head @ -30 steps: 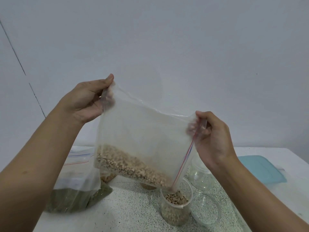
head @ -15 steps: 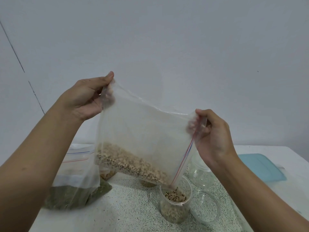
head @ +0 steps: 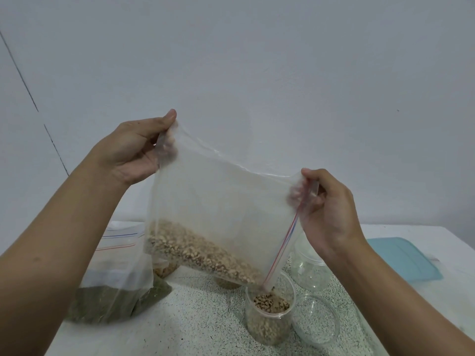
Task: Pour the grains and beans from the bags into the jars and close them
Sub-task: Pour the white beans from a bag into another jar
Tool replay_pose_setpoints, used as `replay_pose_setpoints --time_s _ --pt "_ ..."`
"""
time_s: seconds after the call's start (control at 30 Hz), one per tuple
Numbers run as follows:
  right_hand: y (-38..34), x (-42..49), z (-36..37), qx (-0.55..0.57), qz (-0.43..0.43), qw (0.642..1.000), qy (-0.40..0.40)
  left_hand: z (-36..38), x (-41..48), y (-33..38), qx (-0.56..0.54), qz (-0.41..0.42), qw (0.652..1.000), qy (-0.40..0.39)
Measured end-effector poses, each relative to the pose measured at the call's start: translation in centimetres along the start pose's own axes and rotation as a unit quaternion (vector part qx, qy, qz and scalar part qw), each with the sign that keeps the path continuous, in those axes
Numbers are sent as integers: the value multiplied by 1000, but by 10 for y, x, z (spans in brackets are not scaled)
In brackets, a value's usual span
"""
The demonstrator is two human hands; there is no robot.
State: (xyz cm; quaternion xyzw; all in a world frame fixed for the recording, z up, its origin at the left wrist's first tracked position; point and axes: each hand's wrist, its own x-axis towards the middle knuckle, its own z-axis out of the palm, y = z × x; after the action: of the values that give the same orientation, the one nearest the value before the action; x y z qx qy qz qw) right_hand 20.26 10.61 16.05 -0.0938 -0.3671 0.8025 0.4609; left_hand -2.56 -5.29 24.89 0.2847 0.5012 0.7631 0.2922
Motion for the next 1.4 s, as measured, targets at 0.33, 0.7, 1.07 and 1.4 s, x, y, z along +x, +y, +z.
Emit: replay_pose_setpoints --time_s 0.33,0.7,1.07,1.4 --pt "-1 1 -1 -3 -3 1000 8 4 -1 2 3 2 1000 -3" --pt "-2 0 -2 -8 1 1000 12 4 -3 3 2 1 1000 0" --pt "-3 -2 1 -9 -9 1000 6 4 -6 7 -6 0 1000 0" --pt "-4 -4 4 -3 -12 1000 10 4 -7 8 1 6 1000 -5"
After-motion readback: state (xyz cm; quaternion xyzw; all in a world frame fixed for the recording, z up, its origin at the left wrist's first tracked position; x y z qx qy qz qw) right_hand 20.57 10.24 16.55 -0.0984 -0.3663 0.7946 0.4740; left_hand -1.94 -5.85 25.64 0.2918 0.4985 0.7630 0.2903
